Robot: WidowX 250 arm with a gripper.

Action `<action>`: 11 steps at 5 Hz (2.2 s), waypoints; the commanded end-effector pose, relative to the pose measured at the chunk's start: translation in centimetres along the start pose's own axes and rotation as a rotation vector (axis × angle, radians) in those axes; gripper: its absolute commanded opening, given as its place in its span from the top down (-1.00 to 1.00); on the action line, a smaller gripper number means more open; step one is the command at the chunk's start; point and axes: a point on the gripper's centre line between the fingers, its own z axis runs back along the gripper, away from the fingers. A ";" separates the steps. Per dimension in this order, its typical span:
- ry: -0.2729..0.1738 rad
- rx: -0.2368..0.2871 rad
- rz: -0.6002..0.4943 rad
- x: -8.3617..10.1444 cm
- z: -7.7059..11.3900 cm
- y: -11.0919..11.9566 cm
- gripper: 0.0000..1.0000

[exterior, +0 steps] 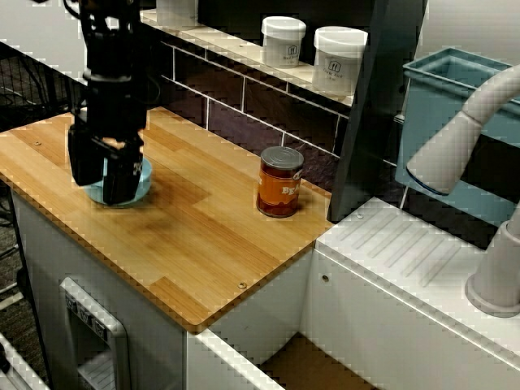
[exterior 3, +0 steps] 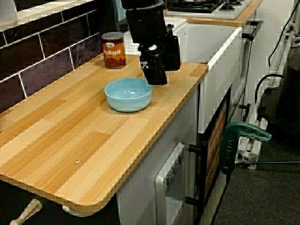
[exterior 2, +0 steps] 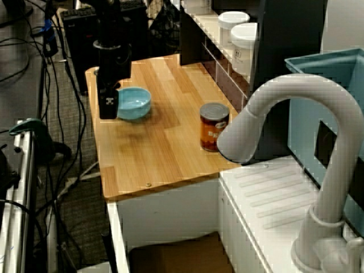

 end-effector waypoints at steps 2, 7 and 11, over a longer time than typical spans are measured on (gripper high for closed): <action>-0.027 -0.004 0.002 1.7 2.1 1.0 -1.00; -0.029 -0.006 0.050 5.6 -2.3 0.0 -1.00; -0.025 -0.022 0.003 4.7 -0.7 -6.1 -1.00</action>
